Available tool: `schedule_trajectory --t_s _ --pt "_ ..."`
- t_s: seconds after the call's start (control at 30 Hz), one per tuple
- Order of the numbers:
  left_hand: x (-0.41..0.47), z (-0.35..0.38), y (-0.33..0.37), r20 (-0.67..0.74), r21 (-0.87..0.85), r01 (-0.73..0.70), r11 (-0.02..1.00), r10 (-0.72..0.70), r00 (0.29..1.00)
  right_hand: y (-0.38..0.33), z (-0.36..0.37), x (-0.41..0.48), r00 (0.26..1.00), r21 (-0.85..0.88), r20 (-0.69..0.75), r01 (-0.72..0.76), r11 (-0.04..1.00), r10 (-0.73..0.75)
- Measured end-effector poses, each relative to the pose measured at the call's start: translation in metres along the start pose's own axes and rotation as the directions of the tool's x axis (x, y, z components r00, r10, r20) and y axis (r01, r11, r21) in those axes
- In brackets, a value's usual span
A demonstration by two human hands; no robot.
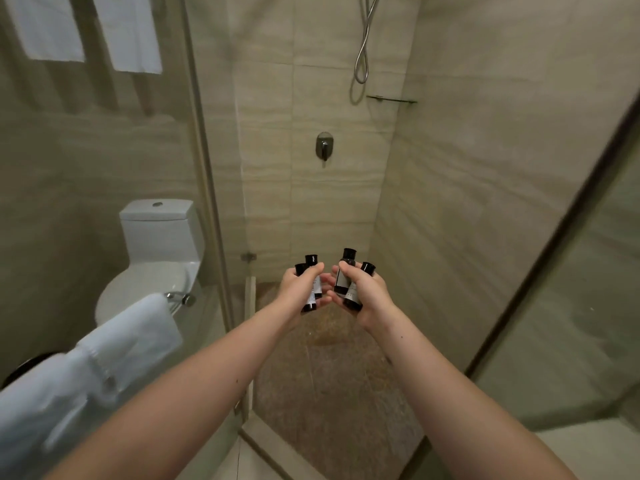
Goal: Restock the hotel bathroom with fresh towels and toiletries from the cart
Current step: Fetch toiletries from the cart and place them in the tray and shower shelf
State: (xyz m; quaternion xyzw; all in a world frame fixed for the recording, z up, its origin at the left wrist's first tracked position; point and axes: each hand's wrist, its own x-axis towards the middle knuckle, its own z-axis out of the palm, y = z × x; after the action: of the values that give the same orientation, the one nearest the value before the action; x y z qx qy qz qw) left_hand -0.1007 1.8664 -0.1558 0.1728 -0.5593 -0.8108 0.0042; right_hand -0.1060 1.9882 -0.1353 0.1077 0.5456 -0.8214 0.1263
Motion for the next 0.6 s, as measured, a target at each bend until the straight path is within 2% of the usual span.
schedule_trajectory --t_s 0.17,0.6 --pt "0.103 0.005 0.048 0.107 0.031 -0.031 0.999 0.027 0.994 -0.033 0.036 0.090 0.998 0.009 -0.042 0.051 0.999 -0.051" --pt "0.292 0.037 0.082 0.097 -0.006 0.049 0.999 -0.048 0.994 -0.079 0.063 0.275 0.989 -0.025 -0.136 0.056 0.998 -0.059"
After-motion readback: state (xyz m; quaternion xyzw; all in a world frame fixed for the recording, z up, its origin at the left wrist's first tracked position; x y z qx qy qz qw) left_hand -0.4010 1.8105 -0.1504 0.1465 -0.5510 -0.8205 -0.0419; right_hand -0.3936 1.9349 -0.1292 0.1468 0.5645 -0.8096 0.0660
